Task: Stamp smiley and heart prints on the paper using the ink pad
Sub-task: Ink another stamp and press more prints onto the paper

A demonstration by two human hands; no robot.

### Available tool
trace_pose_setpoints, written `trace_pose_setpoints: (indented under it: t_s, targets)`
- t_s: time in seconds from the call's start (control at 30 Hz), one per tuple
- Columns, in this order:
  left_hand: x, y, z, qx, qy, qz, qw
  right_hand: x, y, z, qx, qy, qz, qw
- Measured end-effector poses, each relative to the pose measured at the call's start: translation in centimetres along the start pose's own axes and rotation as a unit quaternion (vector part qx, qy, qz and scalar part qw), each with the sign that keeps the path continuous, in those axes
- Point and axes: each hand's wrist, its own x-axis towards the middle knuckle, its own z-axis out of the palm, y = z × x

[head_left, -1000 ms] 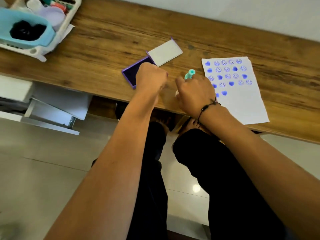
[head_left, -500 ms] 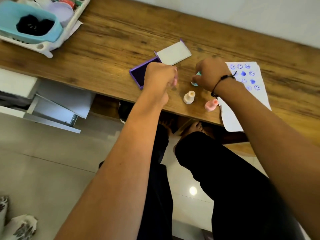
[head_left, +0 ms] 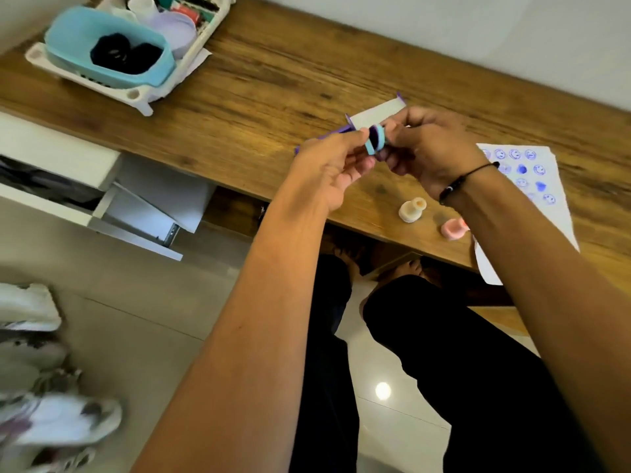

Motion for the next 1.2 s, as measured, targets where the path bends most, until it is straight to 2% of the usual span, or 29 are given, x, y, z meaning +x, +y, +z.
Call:
trace_pose_setpoints:
  t_s: [0.03, 0.1, 0.17, 0.2, 0.33, 0.4, 0.57, 0.73, 0.87, 1.2]
  targets:
    - [0.3, 0.3, -0.5, -0.022, 0.017, 0.008, 1.000, 0.4, -0.2, 0.4, -0.023, 0.016, -0.001, 1.000]
    - [0.9, 0.9, -1.6, -0.060, 0.060, 0.029, 0.996, 1.8, -0.4, 1.1, -0.179, 0.050, -0.028, 0.982]
    - [1.3, 1.3, -2.6, -0.080, 0.086, 0.044, 0.992, 3.2, -0.6, 2.1, -0.363, 0.089, -0.073, 0.925]
    - [1.5, 1.3, -3.0, -0.088, 0.094, 0.049, 0.990, 3.8, -0.5, 2.8, -0.418, 0.086, -0.095, 0.900]
    - [1.8, 1.4, -3.9, -0.127, 0.124, 0.054, 0.983, 5.0, 1.1, 6.5, -0.544, -0.001, -0.146, 0.826]
    - [2.1, 1.6, -4.2, -0.129, 0.140, 0.047, 0.981, 5.2, 2.0, 7.1, -0.591, -0.018, -0.189, 0.784]
    - [1.9, 2.2, -4.1, -0.120, 0.150, 0.035, 0.981, 5.6, 1.9, 6.7, -0.631, -0.044, -0.254, 0.732]
    - [1.8, 2.3, -4.3, -0.125, 0.146, 0.027, 0.981, 5.8, 1.6, 6.7, -0.647, -0.074, -0.263, 0.712]
    - [1.8, 2.2, -4.4, -0.130, 0.144, 0.028, 0.981, 5.7, 1.8, 6.8, -0.653, -0.067, -0.255, 0.709]
    - [2.3, 2.4, -3.9, -0.120, 0.138, 0.031, 0.983, 5.8, 2.0, 6.8, -0.640, -0.066, -0.249, 0.724]
